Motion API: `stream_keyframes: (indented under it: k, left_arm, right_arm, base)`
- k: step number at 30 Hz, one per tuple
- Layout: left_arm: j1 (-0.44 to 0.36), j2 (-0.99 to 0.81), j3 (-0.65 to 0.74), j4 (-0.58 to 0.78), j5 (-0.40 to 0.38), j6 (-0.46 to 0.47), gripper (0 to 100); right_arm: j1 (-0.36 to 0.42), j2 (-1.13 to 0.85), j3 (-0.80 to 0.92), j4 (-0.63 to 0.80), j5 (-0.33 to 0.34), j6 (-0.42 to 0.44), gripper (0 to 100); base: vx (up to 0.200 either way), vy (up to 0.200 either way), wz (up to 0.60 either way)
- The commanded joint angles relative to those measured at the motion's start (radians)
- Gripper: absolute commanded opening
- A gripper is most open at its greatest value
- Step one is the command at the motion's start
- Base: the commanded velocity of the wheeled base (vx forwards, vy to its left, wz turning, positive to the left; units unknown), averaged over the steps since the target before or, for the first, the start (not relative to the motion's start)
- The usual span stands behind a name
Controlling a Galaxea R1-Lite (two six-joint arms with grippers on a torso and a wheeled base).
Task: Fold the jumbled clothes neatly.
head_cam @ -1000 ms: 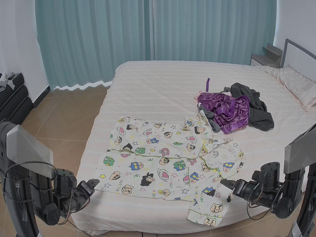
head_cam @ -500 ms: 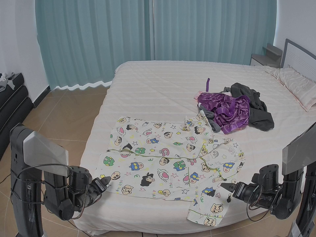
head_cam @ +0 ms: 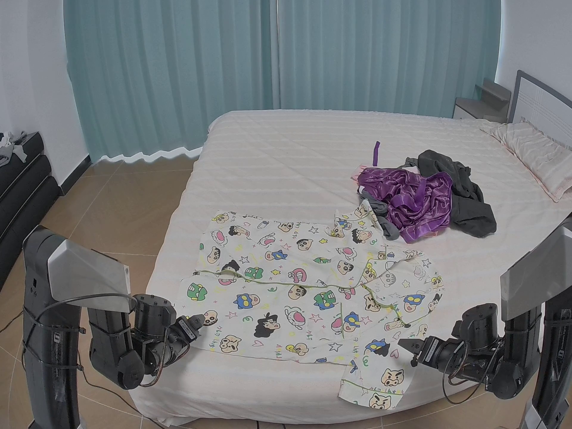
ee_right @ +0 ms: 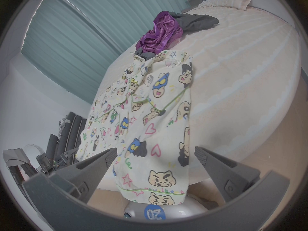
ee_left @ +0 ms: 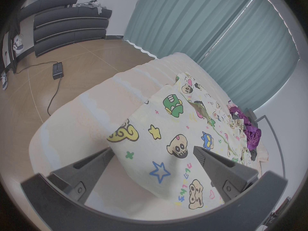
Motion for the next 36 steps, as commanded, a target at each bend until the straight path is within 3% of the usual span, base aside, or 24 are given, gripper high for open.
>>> stream_keyframes:
  k: [1,18,27,29,36]
  left_arm:
    - [0.002,0.007,-0.028,0.033,0.009,0.022,0]
    - [-0.003,0.004,-0.021,0.033,0.081,-0.053,0]
    - [0.001,0.003,-0.028,0.033,0.087,-0.07,0]
    - [0.001,0.003,-0.036,0.031,0.121,-0.079,0]
    - [0.001,0.012,-0.025,-0.018,0.124,-0.078,0]
  right_arm:
    - [0.006,0.066,-0.012,-0.013,-0.036,-0.002,100]
    - [0.014,0.17,-0.179,-0.002,-0.054,-0.057,100]
    - [-0.055,0.155,-0.154,-0.013,-0.054,-0.086,100]
    - [-0.081,0.159,-0.156,-0.013,-0.051,-0.091,100]
    - [-0.077,0.161,-0.191,0.001,-0.042,-0.097,100]
  base:
    - [0.0,0.0,0.0]
    - [0.0,0.0,0.0]
    - [0.0,0.0,0.0]
    - [0.0,0.0,0.0]
    - [0.0,0.0,0.0]
